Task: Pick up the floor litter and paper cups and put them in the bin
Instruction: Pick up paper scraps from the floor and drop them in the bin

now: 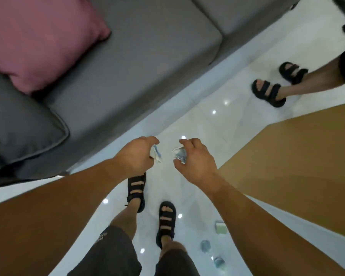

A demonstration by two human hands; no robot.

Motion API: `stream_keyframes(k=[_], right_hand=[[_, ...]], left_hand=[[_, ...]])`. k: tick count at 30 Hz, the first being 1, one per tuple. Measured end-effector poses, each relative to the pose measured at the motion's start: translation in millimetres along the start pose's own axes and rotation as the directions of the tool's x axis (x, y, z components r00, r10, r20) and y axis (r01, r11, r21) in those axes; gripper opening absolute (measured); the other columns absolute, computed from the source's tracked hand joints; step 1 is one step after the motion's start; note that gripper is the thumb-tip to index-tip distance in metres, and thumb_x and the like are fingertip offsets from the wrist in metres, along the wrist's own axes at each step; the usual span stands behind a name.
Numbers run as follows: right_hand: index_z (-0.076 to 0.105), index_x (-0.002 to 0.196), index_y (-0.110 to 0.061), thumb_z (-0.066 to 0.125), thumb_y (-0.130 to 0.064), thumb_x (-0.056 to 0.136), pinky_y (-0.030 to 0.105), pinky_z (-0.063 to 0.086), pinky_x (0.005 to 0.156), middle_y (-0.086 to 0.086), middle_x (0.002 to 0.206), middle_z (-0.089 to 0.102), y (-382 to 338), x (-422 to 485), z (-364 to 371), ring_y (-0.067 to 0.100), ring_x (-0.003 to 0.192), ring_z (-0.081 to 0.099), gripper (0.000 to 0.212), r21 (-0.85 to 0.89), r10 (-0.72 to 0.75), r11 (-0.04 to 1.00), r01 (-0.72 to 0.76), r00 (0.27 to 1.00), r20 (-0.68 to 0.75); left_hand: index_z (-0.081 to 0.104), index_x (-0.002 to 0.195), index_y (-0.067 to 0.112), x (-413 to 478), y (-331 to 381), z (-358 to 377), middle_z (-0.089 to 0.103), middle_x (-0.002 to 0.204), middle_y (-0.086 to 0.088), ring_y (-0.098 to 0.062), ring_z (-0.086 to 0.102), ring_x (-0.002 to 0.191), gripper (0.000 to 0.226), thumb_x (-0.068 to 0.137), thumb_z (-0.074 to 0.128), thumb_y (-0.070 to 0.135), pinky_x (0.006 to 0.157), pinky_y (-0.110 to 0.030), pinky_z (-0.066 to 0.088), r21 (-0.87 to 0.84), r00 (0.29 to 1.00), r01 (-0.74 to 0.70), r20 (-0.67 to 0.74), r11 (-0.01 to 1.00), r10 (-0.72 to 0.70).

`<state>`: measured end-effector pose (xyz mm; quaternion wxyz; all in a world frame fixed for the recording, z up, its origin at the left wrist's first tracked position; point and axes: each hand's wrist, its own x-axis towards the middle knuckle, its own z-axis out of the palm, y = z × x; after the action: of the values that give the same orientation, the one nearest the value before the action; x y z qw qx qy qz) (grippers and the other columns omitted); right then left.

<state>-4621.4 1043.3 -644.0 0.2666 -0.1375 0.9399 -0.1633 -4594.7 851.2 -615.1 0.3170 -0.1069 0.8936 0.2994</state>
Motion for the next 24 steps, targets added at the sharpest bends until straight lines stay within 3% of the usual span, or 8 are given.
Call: stream_keyframes(k=[2,7,11,17,24], right_hand=[[0.038,0.144,-0.025,0.06,-0.04,0.089,0.035,0.046,0.091,0.003,0.139,0.042,-33,-15,-24,0.025,0.12,0.046,0.06,-0.046,-0.075,0.996,0.075,0.997,-0.009],[0.038,0.144,-0.026,0.064,-0.042,0.088,0.035,0.048,0.093,0.003,0.14,0.043,-116,-71,-65,0.025,0.119,0.05,0.063,-0.152,-0.252,0.956,0.251,0.968,0.01],[0.038,0.144,-0.026,0.065,-0.042,0.087,0.036,0.046,0.091,0.002,0.138,0.044,-192,-119,-77,0.025,0.118,0.05,0.065,-0.207,-0.403,0.889,0.408,0.913,0.068],[0.037,0.144,-0.027,0.061,-0.039,0.086,0.04,0.045,0.091,0.004,0.134,0.043,-325,-182,-57,0.029,0.119,0.048,0.065,-0.301,-0.569,0.738,0.604,0.796,0.205],[0.036,0.145,-0.027,0.059,-0.039,0.087,0.041,0.045,0.093,0.004,0.138,0.041,-503,-279,31,0.028,0.121,0.047,0.063,-0.326,-0.737,0.498,0.804,0.59,0.329]], left_hand=[[0.046,0.136,0.027,-40,1,-20,0.055,0.127,-0.004,-0.018,0.054,0.095,0.058,0.084,0.066,0.01,0.075,-0.021,0.041,-0.035,0.996,0.027,-0.078,0.999,-0.03],[0.046,0.136,0.025,-154,-8,-45,0.053,0.132,-0.005,-0.025,0.053,0.114,0.057,0.084,0.065,0.011,0.087,-0.027,0.043,-0.16,0.969,0.105,-0.205,0.981,-0.137],[0.049,0.131,0.023,-249,-34,-57,0.058,0.126,-0.006,-0.025,0.056,0.108,0.052,0.083,0.066,0.012,0.086,-0.03,0.047,-0.271,0.919,0.147,-0.318,0.951,-0.232],[0.048,0.136,0.016,-387,-118,-76,0.058,0.13,-0.008,-0.027,0.055,0.115,0.057,0.082,0.066,0.015,0.088,-0.026,0.04,-0.424,0.778,0.202,-0.478,0.883,-0.407],[0.044,0.137,0.019,-547,-257,-66,0.055,0.13,-0.006,-0.025,0.054,0.113,0.056,0.084,0.059,0.009,0.083,-0.026,0.044,-0.558,0.597,0.274,-0.54,0.783,-0.594]])
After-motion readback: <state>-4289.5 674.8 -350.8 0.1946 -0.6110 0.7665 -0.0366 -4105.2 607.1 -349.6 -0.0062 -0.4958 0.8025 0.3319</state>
